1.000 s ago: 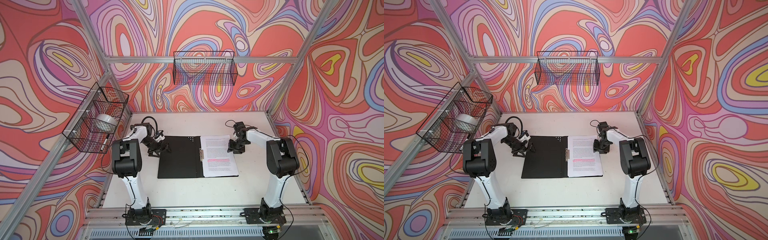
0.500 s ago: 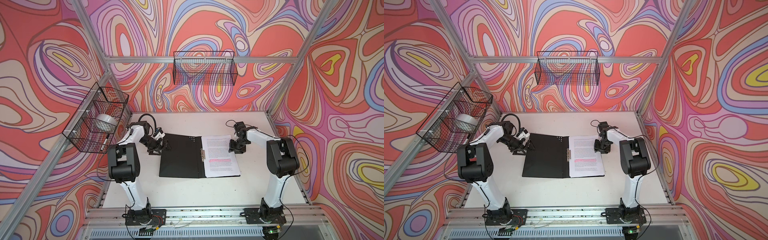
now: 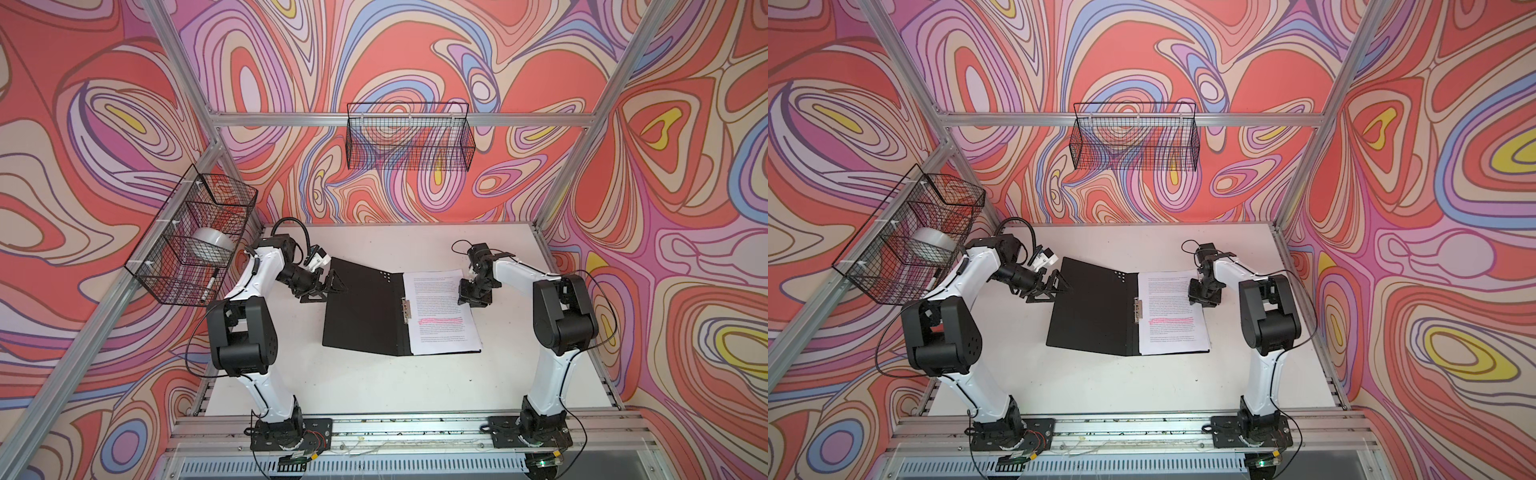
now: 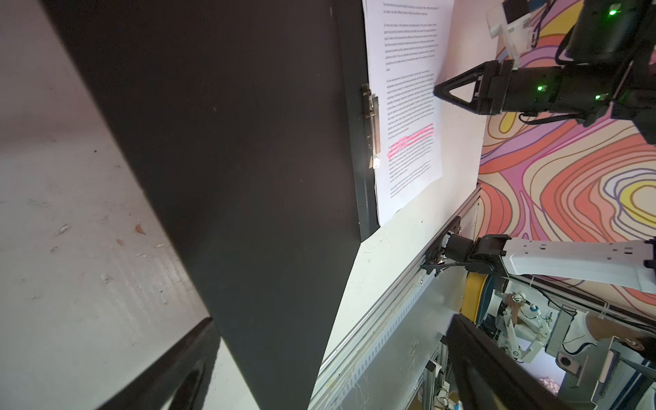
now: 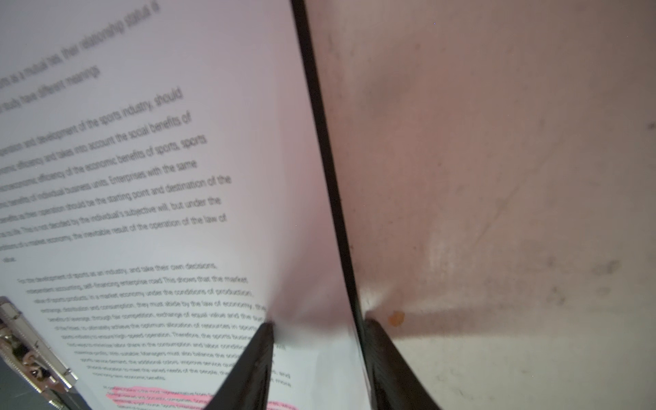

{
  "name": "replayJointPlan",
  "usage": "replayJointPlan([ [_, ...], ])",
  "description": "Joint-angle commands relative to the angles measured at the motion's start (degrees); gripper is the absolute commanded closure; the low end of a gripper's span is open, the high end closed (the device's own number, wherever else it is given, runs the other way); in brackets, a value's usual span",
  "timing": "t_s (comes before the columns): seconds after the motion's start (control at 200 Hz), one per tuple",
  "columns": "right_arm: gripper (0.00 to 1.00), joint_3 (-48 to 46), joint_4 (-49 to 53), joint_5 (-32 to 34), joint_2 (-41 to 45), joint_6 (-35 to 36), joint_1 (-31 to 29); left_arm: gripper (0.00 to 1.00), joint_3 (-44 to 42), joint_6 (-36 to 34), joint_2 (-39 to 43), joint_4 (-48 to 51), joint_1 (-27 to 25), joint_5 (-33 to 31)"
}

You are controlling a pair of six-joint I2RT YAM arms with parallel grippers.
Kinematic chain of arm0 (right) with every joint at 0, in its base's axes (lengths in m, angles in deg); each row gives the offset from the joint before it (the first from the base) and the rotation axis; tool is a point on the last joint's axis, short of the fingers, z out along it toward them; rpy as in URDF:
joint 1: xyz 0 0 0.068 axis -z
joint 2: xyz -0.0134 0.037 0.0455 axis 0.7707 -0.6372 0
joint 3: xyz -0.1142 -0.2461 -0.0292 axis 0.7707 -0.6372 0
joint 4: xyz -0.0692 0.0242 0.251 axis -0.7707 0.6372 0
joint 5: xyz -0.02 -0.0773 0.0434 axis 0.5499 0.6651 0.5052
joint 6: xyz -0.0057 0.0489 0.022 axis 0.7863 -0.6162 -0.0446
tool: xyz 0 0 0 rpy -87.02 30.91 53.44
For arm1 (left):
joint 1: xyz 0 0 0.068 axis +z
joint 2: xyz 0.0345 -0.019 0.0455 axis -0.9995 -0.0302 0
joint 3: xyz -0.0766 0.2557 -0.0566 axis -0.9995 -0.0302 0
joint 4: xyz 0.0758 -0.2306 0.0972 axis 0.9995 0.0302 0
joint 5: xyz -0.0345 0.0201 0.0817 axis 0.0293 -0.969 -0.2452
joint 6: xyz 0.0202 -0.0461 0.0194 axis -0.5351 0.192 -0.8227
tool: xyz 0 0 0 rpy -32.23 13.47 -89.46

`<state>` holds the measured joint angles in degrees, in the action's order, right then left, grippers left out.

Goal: Put the files into the folder
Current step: 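Lift the black folder cover upright with the left gripper while the right holds the edge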

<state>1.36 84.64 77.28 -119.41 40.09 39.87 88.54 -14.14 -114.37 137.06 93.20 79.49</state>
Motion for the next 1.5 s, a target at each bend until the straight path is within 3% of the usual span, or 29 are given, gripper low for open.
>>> replayJointPlan([
  [0.0,0.55,-3.4,0.7,-5.2,-6.0,0.1,-1.5,0.00,0.7,-1.8,1.2,2.1,-1.7,7.0],
  [0.731,0.55,-3.6,0.2,-4.9,-5.4,0.0,-1.5,0.00,1.8,-1.5,4.0,1.9,-1.8,10.6],
  [1.052,0.56,-3.9,-2.1,-7.7,-5.4,-1.3,-1.8,0.00,4.4,-0.1,3.3,0.1,-6.8,9.9],
  [1.498,0.56,-5.1,-3.9,-11.0,-3.0,-4.8,-6.9,0.00,11.1,4.7,-0.1,-2.7,-12.1,9.3],
])
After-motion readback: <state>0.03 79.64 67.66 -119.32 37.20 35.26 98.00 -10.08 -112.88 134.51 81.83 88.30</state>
